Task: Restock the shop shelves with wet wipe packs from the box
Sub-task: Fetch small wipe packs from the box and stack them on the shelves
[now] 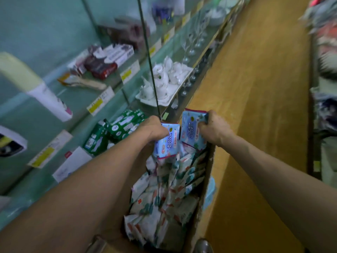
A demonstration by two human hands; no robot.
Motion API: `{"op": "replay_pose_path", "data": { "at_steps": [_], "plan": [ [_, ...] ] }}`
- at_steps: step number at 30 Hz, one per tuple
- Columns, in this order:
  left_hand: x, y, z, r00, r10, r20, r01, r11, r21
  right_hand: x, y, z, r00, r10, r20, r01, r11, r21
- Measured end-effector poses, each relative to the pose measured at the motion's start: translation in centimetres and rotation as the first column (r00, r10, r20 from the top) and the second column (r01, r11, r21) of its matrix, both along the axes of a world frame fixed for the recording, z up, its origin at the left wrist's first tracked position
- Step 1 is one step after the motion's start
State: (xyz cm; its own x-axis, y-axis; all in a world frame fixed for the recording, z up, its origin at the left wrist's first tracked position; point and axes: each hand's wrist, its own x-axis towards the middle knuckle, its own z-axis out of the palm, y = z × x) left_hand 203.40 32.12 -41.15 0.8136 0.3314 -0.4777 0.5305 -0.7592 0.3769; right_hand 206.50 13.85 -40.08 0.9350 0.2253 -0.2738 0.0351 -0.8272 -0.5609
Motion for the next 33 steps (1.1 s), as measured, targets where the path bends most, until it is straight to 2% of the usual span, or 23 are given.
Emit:
{"op": "replay_pose_path", "data": {
  "at_steps": [5,9,13,19,24,28,33],
  "plan": [
    [2.2,-3.5,6.9,0.989,-0.093,0.117,0.093,0.996,0.008,0.1,-3.9,6.2,0.991,-0.117,0.068,0.115,0.993,0.031],
    [3.8,-7.7,11.9,0.961,-0.178,0.209,0.180,0.984,0.009,-0.3,-7.9,10.4,0.965,-0.231,0.124,0.217,0.969,0.118],
    [4.6,-12.9,16.2,0.924,-0.250,0.289,0.269,0.963,-0.029,-1.6,-13.0,14.1,0.918,-0.339,0.203,0.310,0.937,0.162],
    [4.4,-23.1,22.0,0.844,-0.366,0.391,0.414,0.910,-0.041,-4.8,-22.9,19.6,0.822,-0.461,0.335,0.442,0.887,0.136],
    [2.6,-33.6,25.8,0.749,-0.459,0.479,0.524,0.852,-0.003,-8.8,-32.2,23.3,0.713,-0.569,0.409,0.566,0.812,0.142],
    [0.4,-42.4,28.4,0.645,-0.535,0.546,0.640,0.768,-0.003,-12.4,-39.8,25.6,0.606,-0.646,0.463,0.651,0.738,0.179],
    [-2.8,-52.3,31.2,0.506,-0.619,0.601,0.739,0.670,0.067,-16.9,-48.5,28.0,0.492,-0.715,0.496,0.742,0.643,0.190]
  ]
}}
